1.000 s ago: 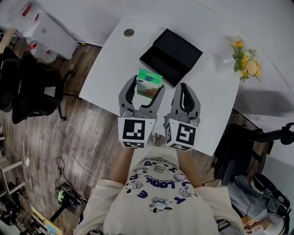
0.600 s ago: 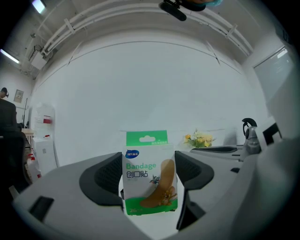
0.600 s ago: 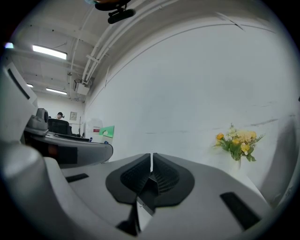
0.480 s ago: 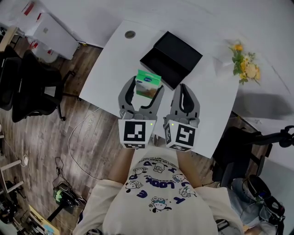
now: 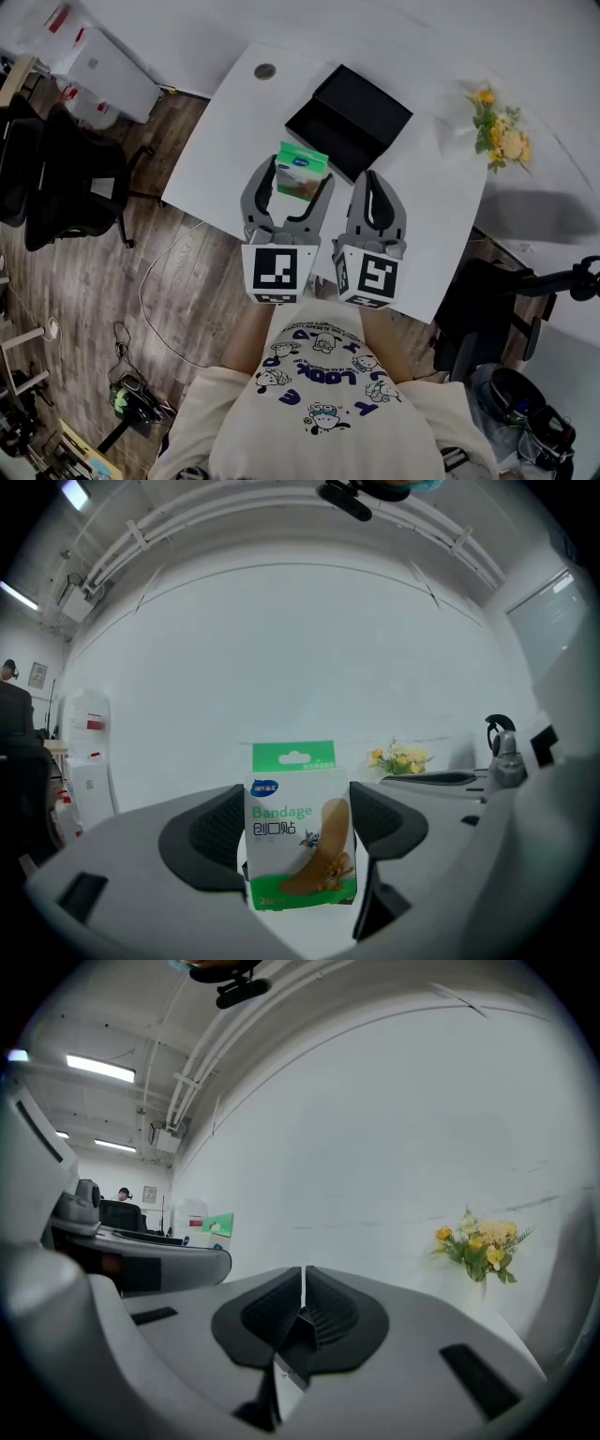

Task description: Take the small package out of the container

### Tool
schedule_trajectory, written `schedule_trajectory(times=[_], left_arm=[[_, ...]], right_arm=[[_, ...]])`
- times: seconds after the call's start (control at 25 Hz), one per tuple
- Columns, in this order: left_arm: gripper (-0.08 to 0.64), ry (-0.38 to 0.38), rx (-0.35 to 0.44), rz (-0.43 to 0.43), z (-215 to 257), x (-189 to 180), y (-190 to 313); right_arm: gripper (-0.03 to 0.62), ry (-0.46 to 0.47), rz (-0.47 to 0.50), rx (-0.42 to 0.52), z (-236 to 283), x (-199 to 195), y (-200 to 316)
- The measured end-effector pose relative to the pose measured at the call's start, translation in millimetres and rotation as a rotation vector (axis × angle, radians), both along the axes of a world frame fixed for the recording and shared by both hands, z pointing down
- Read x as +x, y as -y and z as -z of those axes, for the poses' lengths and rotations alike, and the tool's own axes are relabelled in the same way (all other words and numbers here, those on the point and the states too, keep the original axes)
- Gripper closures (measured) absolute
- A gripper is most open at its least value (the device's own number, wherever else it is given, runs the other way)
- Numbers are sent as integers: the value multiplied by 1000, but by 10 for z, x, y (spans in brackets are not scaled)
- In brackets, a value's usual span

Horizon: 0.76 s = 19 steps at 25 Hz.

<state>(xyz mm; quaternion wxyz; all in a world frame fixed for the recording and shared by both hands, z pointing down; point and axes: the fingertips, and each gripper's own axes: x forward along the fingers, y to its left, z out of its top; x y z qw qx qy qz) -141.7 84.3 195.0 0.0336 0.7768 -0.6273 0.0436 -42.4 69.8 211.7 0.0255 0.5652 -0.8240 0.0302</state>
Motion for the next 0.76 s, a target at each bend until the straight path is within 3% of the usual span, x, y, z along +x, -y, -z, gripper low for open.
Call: schedule_trajectory(times=[0.76], left_arm=[[219,18,17,3,44,18,15]], right_arm=[[557,0,3,-3,-5,7,-5]])
